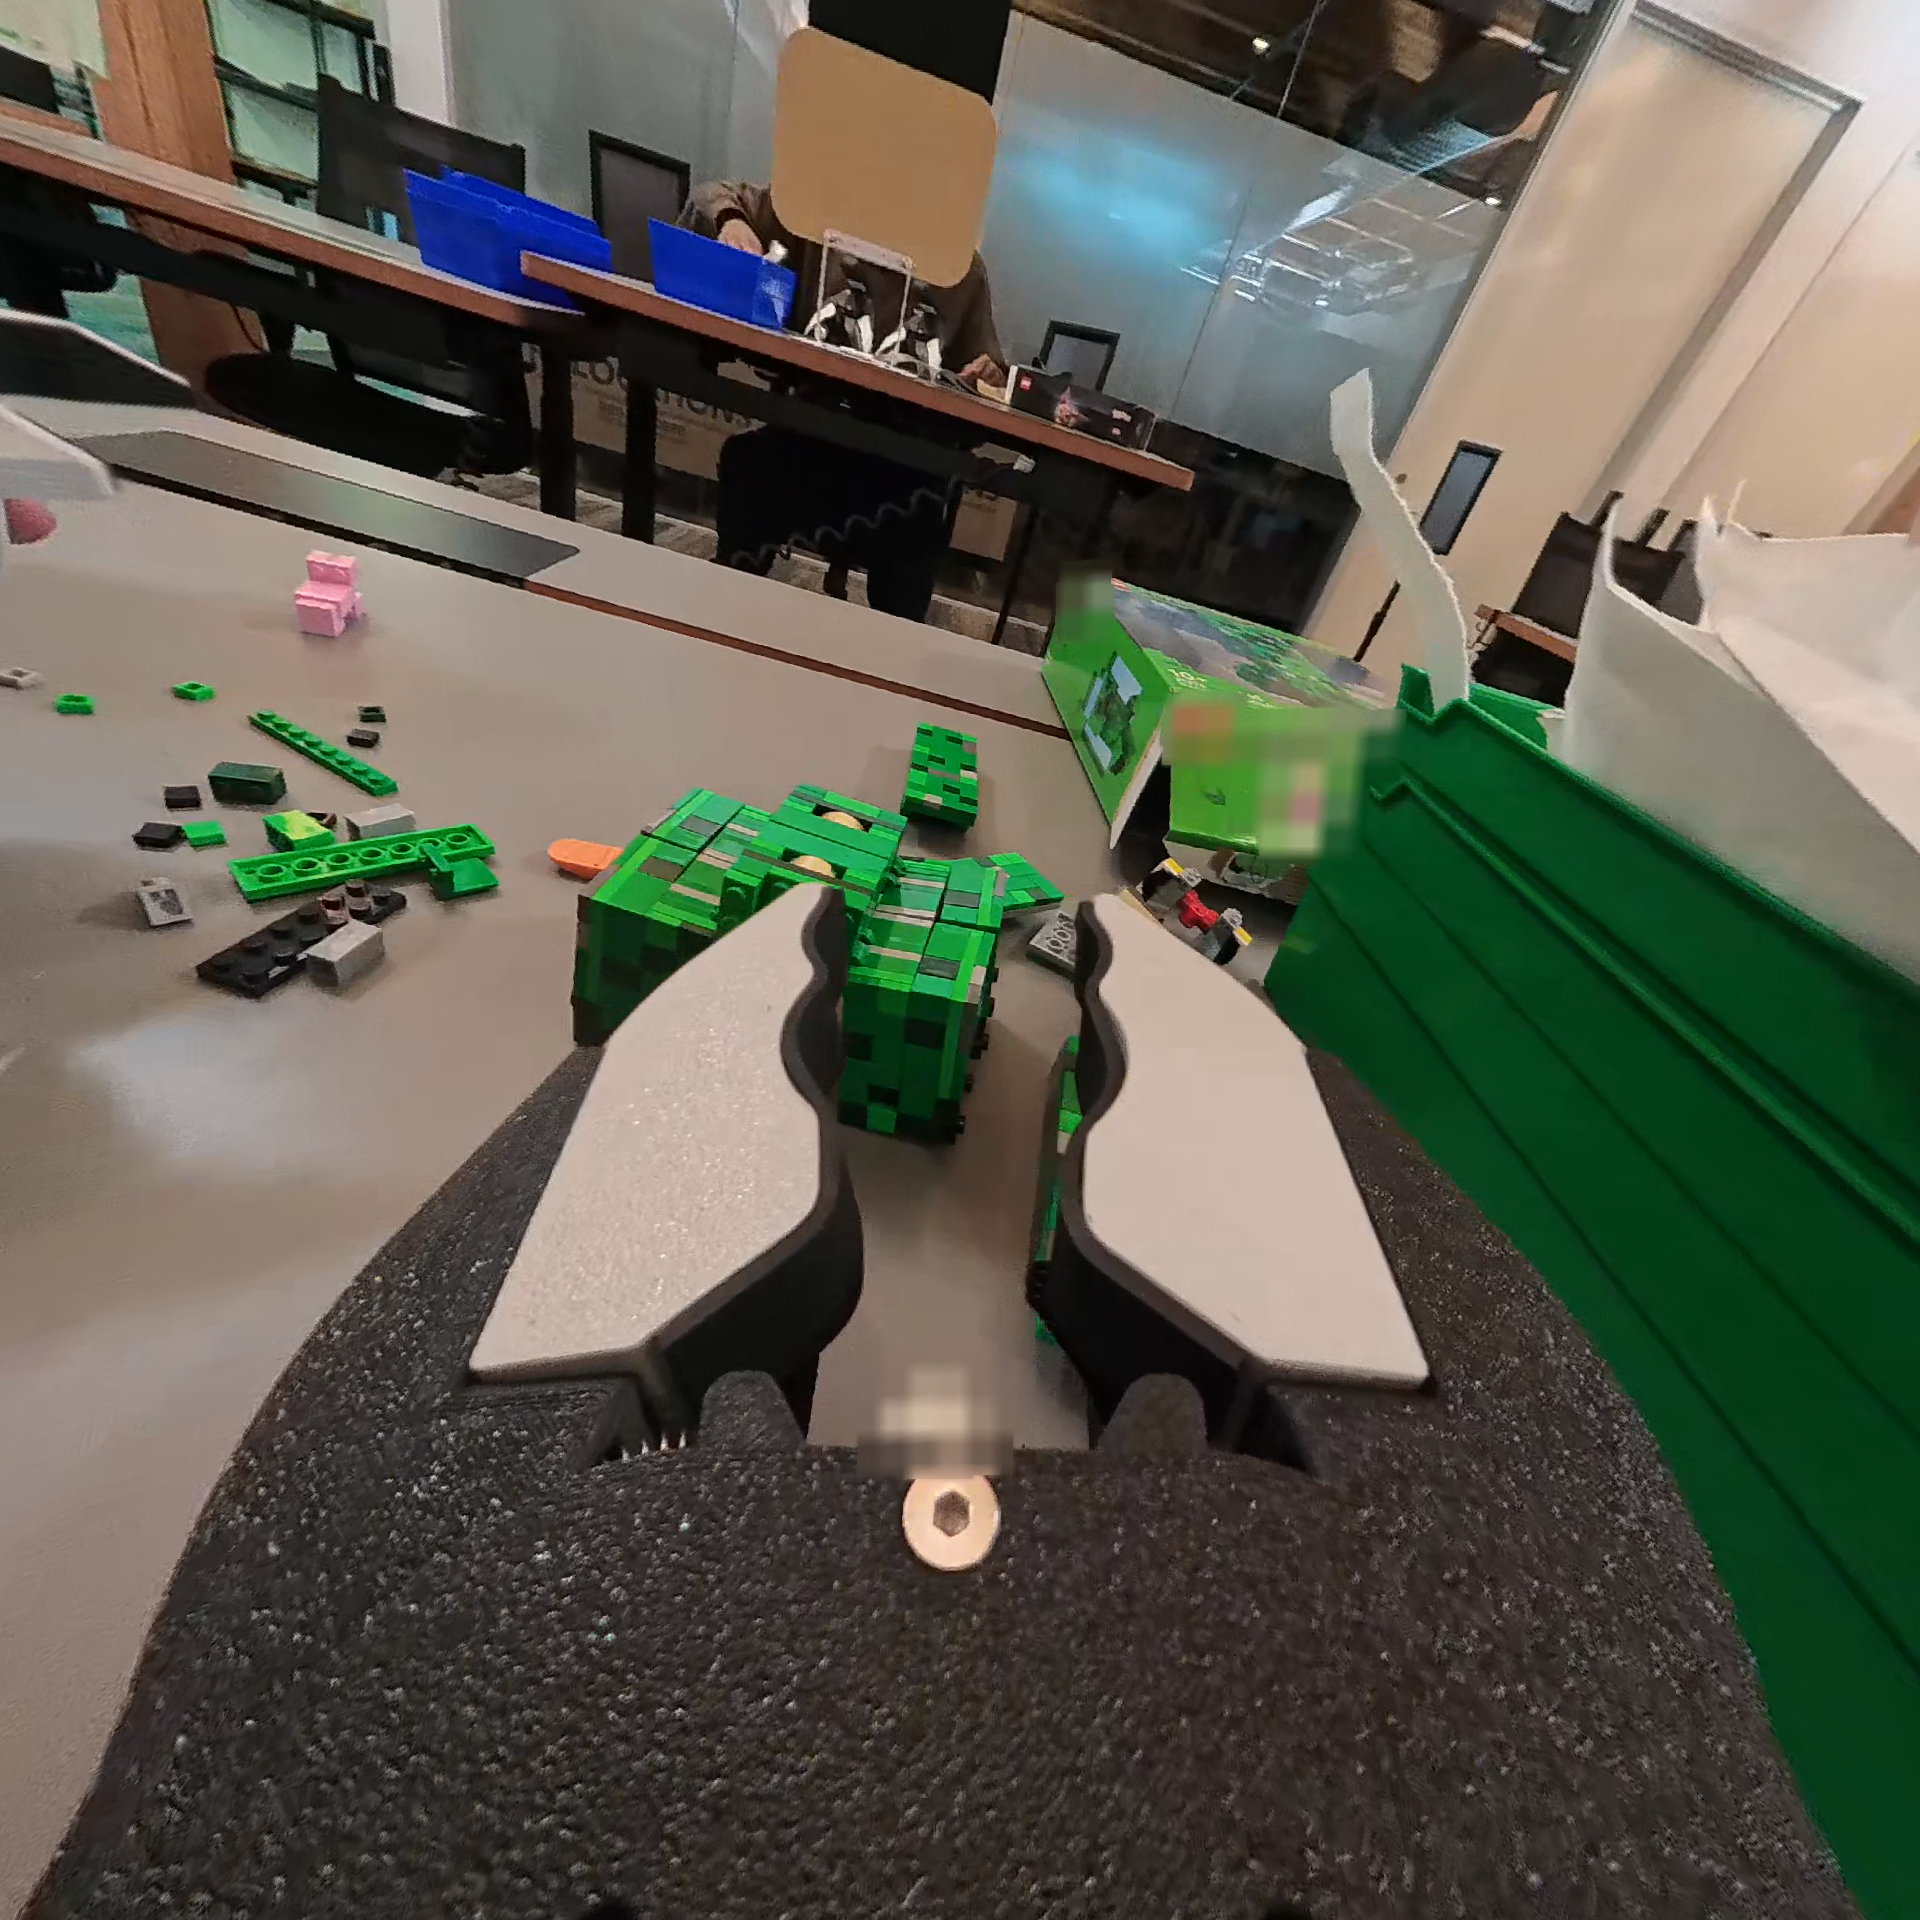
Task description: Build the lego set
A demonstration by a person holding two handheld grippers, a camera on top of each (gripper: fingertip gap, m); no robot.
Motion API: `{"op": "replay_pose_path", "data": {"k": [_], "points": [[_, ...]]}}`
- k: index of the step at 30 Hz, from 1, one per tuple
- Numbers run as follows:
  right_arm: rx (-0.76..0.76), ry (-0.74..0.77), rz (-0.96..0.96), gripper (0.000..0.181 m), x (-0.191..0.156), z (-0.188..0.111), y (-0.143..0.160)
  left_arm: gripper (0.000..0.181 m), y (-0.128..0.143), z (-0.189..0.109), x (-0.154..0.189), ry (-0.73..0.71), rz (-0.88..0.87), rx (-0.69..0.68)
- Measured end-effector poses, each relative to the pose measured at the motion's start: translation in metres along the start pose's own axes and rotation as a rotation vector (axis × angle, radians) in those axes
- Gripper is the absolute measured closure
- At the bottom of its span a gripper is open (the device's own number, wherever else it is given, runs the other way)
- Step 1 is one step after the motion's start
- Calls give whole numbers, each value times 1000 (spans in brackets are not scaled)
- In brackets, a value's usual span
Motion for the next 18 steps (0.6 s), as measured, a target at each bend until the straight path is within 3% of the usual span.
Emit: {"op": "replay_pose_path", "data": {"k": [13, 18], "points": [[-6, 78, 35, 141, 15, -3, 1, 103, -2, -4, 4, 46, -8, 20], [-187, 113, -69, 139, 32, -5, 5, 104, -2, -4, 6, 47, 16, 19]]}}
Point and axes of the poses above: each gripper's, where its closed fingertips meet, z out along the fingers, y out of its underside, x = y × z across the jaws, the point moved 7 cm from there along -z, back along the fingers, and after that the axes turned 12 degrees about z, right-handed, at the moved point
